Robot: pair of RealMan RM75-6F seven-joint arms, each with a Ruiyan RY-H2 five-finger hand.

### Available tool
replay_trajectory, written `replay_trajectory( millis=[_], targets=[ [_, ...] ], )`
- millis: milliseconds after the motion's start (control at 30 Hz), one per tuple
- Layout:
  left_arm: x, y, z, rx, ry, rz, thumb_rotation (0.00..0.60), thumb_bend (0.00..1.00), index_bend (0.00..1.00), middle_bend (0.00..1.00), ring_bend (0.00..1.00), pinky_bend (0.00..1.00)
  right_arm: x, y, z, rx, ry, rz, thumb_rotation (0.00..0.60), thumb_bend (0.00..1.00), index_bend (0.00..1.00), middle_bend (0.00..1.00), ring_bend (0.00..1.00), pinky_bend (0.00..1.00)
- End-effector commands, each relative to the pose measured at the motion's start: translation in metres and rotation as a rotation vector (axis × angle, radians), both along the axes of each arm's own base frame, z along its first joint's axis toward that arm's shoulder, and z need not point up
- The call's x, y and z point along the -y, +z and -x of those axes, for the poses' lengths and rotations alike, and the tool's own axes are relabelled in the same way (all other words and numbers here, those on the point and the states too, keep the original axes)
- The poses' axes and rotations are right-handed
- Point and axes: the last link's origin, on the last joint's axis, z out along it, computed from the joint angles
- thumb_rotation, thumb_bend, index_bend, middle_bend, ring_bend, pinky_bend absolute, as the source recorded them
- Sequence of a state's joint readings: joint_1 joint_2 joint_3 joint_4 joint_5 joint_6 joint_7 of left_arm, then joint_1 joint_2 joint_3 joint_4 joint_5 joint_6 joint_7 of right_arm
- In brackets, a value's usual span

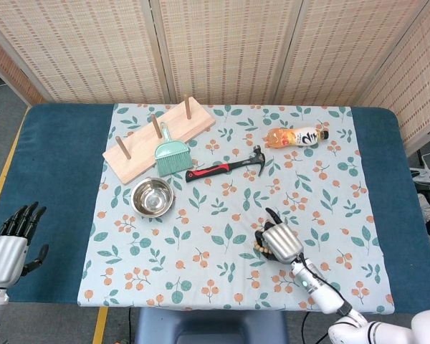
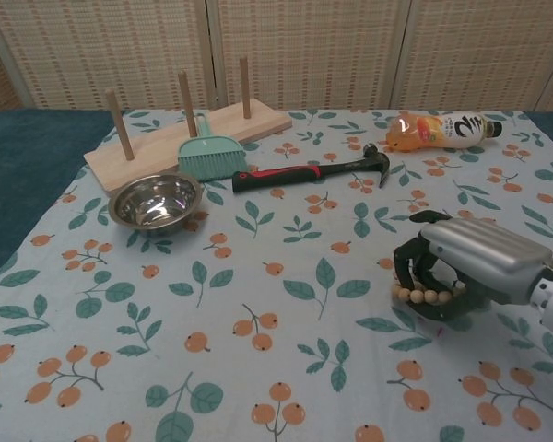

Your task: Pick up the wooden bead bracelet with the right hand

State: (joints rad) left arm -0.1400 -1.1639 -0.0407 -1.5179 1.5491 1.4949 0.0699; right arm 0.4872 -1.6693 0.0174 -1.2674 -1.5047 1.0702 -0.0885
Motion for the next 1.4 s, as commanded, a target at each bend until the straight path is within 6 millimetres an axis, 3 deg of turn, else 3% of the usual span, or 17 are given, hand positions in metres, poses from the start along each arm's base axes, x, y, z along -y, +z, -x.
replay_trajectory(
  millis=[33,67,133,367,567,733,800,1000,1200,1267,1333,1400],
  targets=[
    [0.000,0.000,0.000,0.000,0.001,0.002,0.600,0.44,0.00,0.00,0.00,0.17,0.008,0.012,-0.007,0.198,-0.205,-0.097,0.600,0.53,1.00,0.83,0.43,0.00],
    [0.000,-0.001,0.000,-0.001,0.002,0.003,0.600,0.44,0.00,0.00,0.00,0.17,0.010,0.015,-0.009,0.264,-0.263,-0.127,0.600,0.56,1.00,0.83,0.43,0.00],
    [0.000,-0.001,0.000,-0.004,0.003,0.004,0.600,0.44,0.00,0.00,0.00,0.17,0.016,0.029,-0.020,0.597,-0.535,-0.223,0.600,0.59,1.00,0.83,0.43,0.01],
    [0.000,-0.004,-0.001,-0.010,0.003,0.011,0.600,0.44,0.00,0.00,0.00,0.17,0.025,0.049,-0.029,1.002,-0.939,-0.474,0.600,0.62,1.00,0.83,0.44,0.04],
    [0.000,-0.004,-0.001,-0.011,0.003,0.009,0.600,0.44,0.00,0.00,0.00,0.17,0.023,0.057,-0.036,1.310,-1.113,-0.587,0.600,0.62,0.93,0.83,0.41,0.04],
    [0.000,-0.007,0.000,-0.016,0.006,0.019,0.600,0.44,0.00,0.00,0.00,0.17,0.018,0.061,-0.043,1.586,-1.145,-0.605,0.600,0.63,0.83,0.81,0.37,0.09],
    [0.000,-0.007,0.000,-0.019,0.006,0.021,0.600,0.44,0.01,0.00,0.00,0.17,0.014,0.060,-0.044,1.634,-1.142,-0.612,0.588,0.64,0.81,0.80,0.36,0.10],
    [0.000,-0.007,0.000,-0.020,0.008,0.019,0.600,0.44,0.01,0.00,0.00,0.17,0.008,0.056,-0.040,1.653,-1.111,-0.609,0.473,0.65,0.77,0.77,0.35,0.10],
    [0.000,-0.008,0.000,-0.021,0.007,0.023,0.600,0.44,0.01,0.00,0.00,0.17,0.004,0.054,-0.029,1.620,-1.013,-0.610,0.443,0.65,0.71,0.73,0.34,0.11],
    [0.000,-0.008,0.000,-0.021,0.007,0.022,0.600,0.44,0.01,0.00,0.00,0.17,0.005,0.053,-0.024,1.573,-0.946,-0.618,0.391,0.65,0.64,0.69,0.31,0.11],
    [0.000,-0.007,0.000,-0.021,0.008,0.023,0.600,0.44,0.01,0.00,0.00,0.17,0.004,0.051,-0.020,1.542,-0.903,-0.630,0.320,0.64,0.51,0.62,0.28,0.11],
    [0.000,-0.007,-0.001,-0.021,0.008,0.023,0.600,0.44,0.01,0.00,0.00,0.17,0.004,0.050,-0.019,1.510,-0.875,-0.651,0.255,0.58,0.40,0.57,0.26,0.11]
  ],
)
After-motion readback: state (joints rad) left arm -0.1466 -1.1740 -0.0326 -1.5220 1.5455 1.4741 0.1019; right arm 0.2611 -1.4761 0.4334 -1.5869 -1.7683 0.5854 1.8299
